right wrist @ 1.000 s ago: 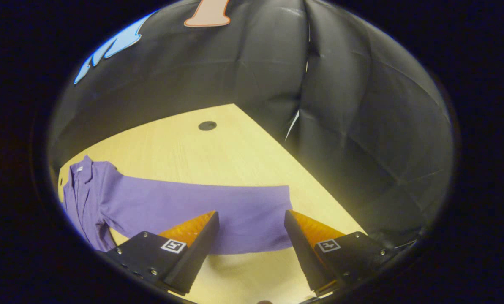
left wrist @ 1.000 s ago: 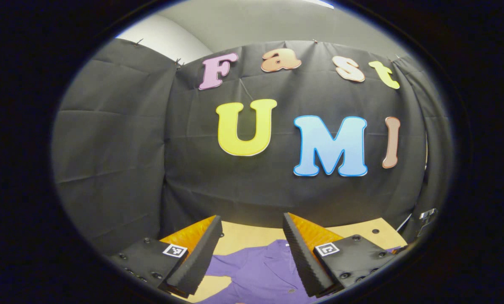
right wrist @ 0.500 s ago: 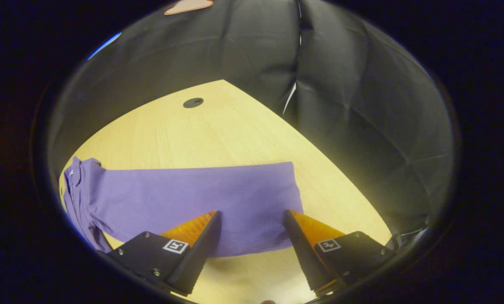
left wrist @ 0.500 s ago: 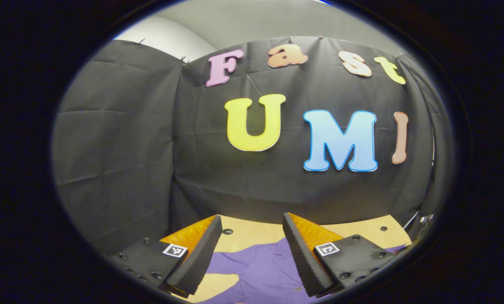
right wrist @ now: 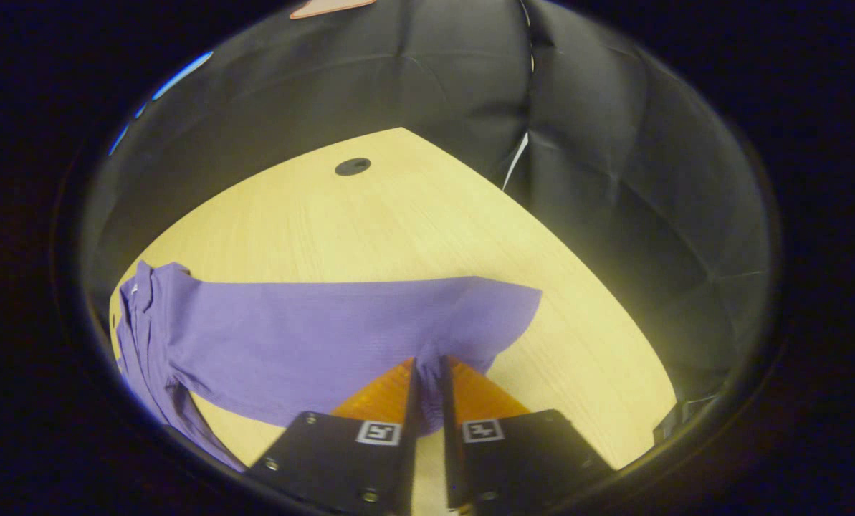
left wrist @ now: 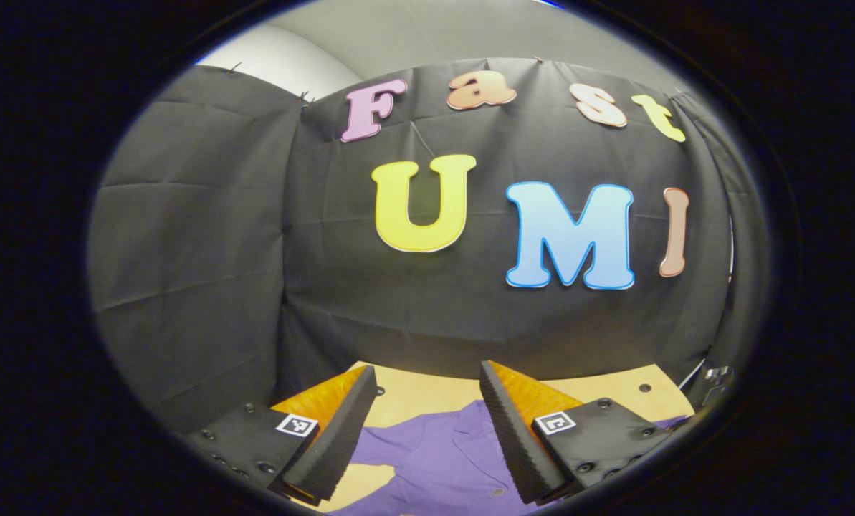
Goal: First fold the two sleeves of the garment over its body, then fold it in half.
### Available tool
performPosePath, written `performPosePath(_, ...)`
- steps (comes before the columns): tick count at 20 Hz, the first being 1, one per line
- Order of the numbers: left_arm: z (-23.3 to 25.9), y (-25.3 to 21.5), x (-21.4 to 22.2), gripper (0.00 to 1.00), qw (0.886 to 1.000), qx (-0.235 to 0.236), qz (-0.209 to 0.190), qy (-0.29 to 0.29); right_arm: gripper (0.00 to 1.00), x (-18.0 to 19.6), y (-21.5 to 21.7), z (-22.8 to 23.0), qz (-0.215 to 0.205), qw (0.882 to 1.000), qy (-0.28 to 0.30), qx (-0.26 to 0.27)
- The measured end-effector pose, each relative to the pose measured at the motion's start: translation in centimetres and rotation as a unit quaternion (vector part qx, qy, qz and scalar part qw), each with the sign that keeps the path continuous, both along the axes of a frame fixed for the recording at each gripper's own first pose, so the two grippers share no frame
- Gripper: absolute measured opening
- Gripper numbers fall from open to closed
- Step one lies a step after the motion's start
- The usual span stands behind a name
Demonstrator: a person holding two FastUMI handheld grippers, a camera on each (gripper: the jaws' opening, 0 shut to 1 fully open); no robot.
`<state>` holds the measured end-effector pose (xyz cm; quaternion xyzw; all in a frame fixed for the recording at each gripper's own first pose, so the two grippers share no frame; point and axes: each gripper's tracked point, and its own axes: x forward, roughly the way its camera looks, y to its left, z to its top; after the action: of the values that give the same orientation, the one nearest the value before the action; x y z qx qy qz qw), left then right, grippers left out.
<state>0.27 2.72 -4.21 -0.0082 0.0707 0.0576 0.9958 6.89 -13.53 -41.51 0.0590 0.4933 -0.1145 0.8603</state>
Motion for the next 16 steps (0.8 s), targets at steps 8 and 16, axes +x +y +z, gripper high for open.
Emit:
performPosePath(8, -0.6, 2.4, -1.0, 0.93, 1.000, 0.000, 0.011, 0.006, 0.02, 2.0, 4.2, 3.4, 0.023, 0.998, -0.040, 0.041)
performPosePath(16, -2.0, 4.4, -3.2, 0.93, 1.000, -0.004, 0.013, 0.009, 0.01, 5.7, 18.9, 14.0, 0.130, 0.976, -0.138, 0.107)
